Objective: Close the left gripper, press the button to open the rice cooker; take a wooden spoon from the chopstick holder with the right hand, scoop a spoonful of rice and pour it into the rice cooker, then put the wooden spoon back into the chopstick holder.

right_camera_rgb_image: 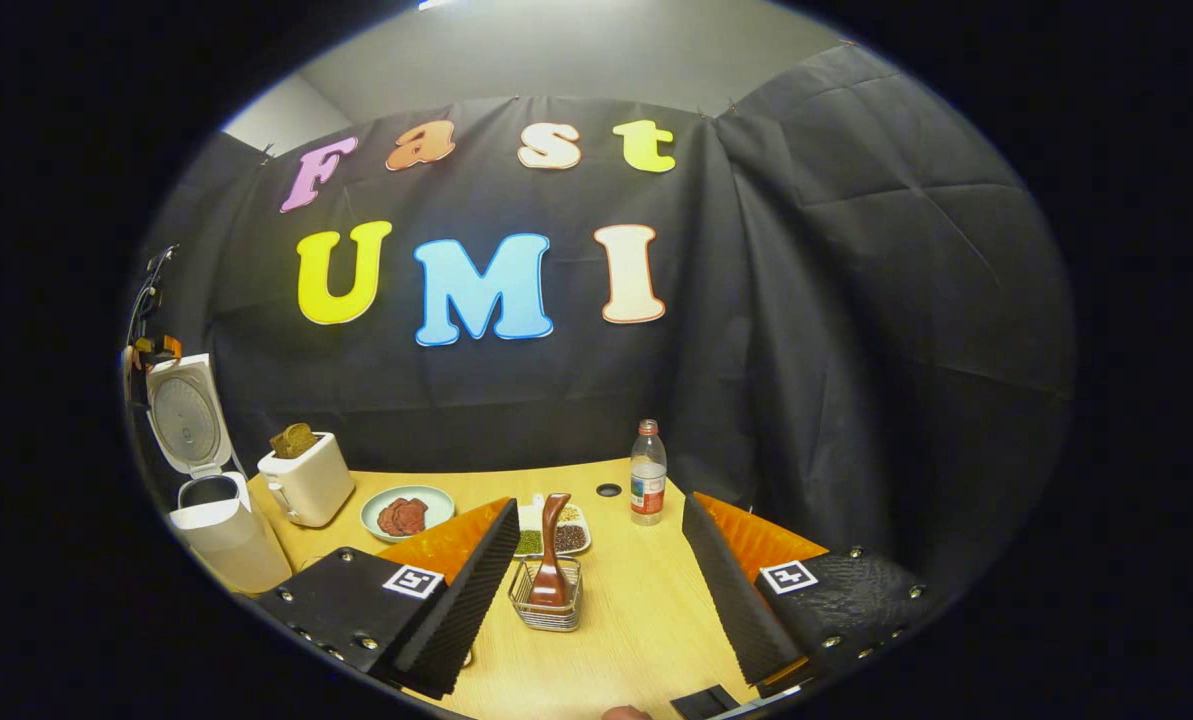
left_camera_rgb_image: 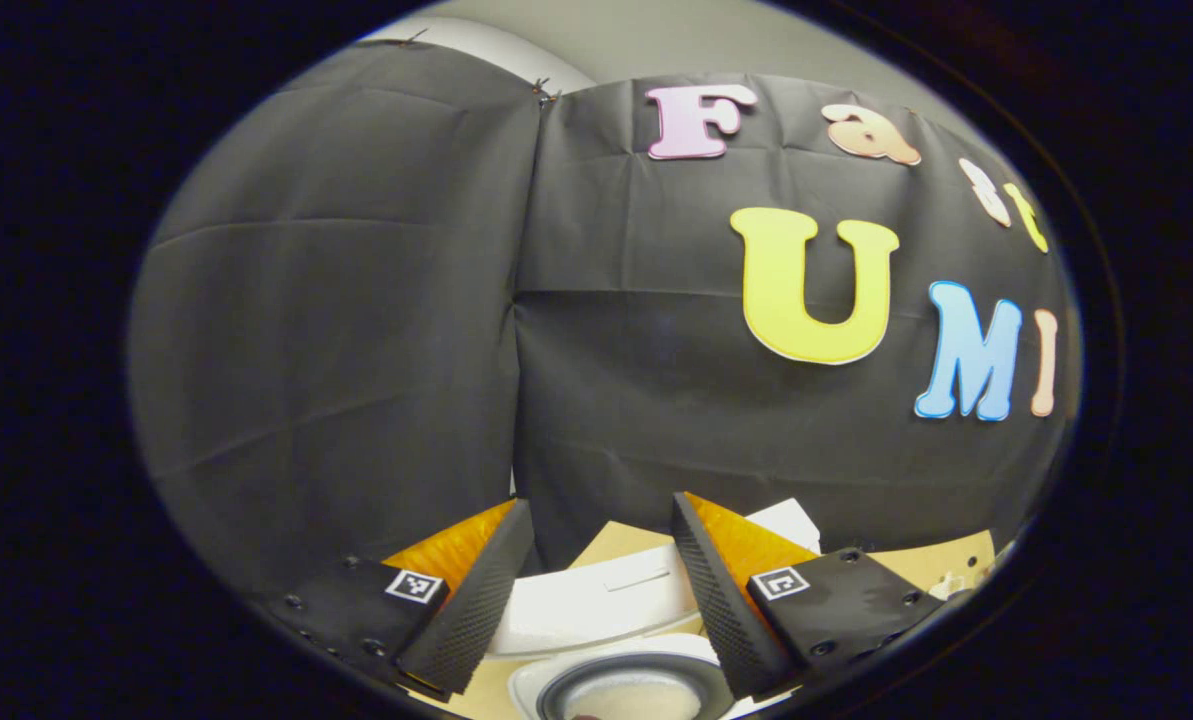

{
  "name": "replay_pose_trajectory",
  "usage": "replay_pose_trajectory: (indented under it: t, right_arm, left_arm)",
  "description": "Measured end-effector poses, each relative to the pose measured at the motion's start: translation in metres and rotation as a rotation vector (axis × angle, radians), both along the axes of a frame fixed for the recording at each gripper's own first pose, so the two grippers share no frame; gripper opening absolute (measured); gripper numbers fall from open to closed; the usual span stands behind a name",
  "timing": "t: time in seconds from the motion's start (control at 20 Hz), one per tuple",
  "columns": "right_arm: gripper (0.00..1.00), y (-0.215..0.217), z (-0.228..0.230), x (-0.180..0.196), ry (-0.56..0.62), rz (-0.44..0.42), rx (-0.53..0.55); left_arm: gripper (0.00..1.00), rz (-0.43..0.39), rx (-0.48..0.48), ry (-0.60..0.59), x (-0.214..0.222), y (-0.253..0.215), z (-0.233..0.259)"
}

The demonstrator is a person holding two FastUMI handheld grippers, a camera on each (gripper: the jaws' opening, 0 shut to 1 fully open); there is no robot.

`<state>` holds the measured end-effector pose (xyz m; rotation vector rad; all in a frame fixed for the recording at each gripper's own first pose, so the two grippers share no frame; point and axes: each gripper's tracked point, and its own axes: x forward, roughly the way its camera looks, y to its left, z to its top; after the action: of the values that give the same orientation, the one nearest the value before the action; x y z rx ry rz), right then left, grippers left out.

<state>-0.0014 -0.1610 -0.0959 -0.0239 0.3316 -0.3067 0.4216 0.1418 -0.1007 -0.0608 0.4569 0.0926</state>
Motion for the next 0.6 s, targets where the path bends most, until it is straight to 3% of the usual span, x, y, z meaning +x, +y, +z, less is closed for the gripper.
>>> replay_pose_trajectory:
  t: [0.5,0.55,0.6]
  right_arm:
    - [0.99,0.008,-0.005,0.009,0.007,0.108,0.018]
    - [0.99,0.007,-0.005,0.009,0.009,0.111,0.021]
    - [0.99,0.006,-0.006,0.011,0.009,0.115,0.027]
  left_arm:
    - [0.94,-0.042,0.012,-0.036,-0.093,-0.045,-0.007]
    - [0.97,-0.044,0.007,-0.036,-0.104,-0.051,-0.009]
    - [0.93,-0.046,0.001,-0.033,-0.112,-0.056,-0.013]
